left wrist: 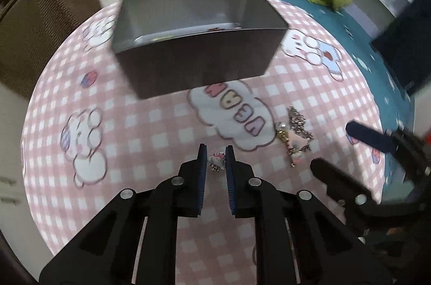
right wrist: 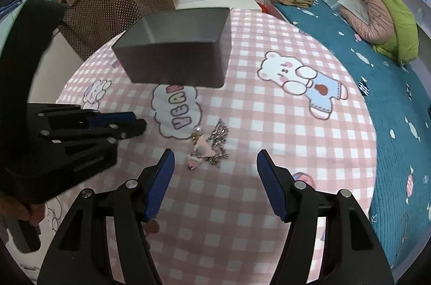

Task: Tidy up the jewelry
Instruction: 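Grasp a small pink piece with the left gripper while the right gripper grasps the pink bear charm, then carry both pink pieces into the grey tray and open both grippers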

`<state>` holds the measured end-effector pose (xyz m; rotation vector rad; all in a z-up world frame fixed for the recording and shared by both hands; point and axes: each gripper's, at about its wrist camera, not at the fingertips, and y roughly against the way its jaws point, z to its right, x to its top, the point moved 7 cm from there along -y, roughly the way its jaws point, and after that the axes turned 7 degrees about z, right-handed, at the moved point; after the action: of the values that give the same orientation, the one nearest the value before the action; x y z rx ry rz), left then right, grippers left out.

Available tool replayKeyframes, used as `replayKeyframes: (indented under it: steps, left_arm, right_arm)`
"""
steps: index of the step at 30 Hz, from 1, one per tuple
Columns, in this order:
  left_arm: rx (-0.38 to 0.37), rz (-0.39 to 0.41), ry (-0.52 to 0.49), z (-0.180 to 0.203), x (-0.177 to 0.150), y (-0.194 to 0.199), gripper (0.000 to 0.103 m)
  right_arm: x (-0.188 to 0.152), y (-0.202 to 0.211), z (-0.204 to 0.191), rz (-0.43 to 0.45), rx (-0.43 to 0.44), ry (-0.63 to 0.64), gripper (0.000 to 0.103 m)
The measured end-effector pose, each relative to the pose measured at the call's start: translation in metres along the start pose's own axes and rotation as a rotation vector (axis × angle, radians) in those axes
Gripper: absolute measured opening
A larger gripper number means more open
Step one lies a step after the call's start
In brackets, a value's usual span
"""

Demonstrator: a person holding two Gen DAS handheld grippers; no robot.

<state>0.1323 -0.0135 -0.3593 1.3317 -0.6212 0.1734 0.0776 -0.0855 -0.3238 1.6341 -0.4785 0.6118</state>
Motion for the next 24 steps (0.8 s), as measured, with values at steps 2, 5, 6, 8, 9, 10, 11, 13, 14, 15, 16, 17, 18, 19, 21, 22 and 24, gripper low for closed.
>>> replayKeyframes:
  steps: [2,5,6,8,9,10,11,13,14,15,16,17,18,19,21,22,24]
  left_arm:
    - [0.012,-0.005,0.064,-0.007,-0.005,0.005,0.014]
    - [0.022,-0.011,0.101,-0.012,-0.013,0.011,0.014]
    - [0.022,-0.014,0.104,-0.013,-0.015,0.011,0.014]
    - [0.019,-0.018,0.119,-0.012,-0.018,0.013,0.014]
    - [0.011,-0.022,0.131,-0.012,-0.020,0.013,0.014]
    - [0.006,-0.025,0.137,-0.012,-0.020,0.013,0.014]
    - [0.004,-0.026,0.137,-0.011,-0.020,0.013,0.014]
    - [0.003,-0.026,0.127,-0.009,-0.024,0.015,0.014]
    - [-0.001,-0.025,0.123,-0.008,-0.024,0.016,0.014]
    - [-0.004,-0.024,0.120,-0.008,-0.025,0.018,0.014]
    - [-0.005,-0.024,0.118,-0.005,-0.024,0.017,0.014]
    - [-0.009,-0.024,0.114,-0.004,-0.025,0.018,0.014]
    - [-0.009,-0.022,0.109,-0.004,-0.026,0.019,0.014]
    - [-0.008,-0.022,0.105,-0.004,-0.027,0.020,0.014]
    - [-0.008,-0.020,0.103,-0.005,-0.028,0.021,0.014]
    - [-0.008,-0.020,0.103,-0.006,-0.027,0.022,0.014]
    - [-0.006,-0.018,0.102,-0.005,-0.026,0.022,0.014]
  right_arm:
    - [-0.004,-0.002,-0.003,0.000,-0.010,-0.003,0.054]
    - [-0.007,-0.007,-0.009,-0.005,-0.029,0.022,0.042]
    - [-0.009,-0.009,-0.012,-0.005,-0.031,0.030,0.036]
    - [-0.011,-0.013,-0.017,-0.008,-0.039,0.040,0.030]
    - [-0.012,-0.015,-0.019,-0.011,-0.044,0.042,0.029]
    - [-0.013,-0.017,-0.020,-0.012,-0.052,0.044,0.028]
    - [-0.013,-0.019,-0.022,-0.009,-0.061,0.043,0.026]
    - [-0.013,-0.022,-0.023,0.002,-0.080,0.041,0.025]
    - [-0.013,-0.023,-0.025,0.009,-0.092,0.046,0.024]
    - [-0.013,-0.024,-0.025,0.012,-0.095,0.045,0.022]
    - [-0.013,-0.024,-0.025,0.020,-0.100,0.040,0.021]
    - [-0.013,-0.024,-0.026,0.026,-0.105,0.039,0.017]
    - [-0.013,-0.025,-0.027,0.033,-0.109,0.044,0.014]
    - [-0.013,-0.024,-0.027,0.036,-0.112,0.047,0.014]
    - [-0.013,-0.024,-0.026,0.042,-0.111,0.037,0.014]
    - [-0.012,-0.024,-0.025,0.039,-0.108,0.026,0.014]
    - [-0.011,-0.022,-0.024,0.037,-0.103,0.015,0.013]
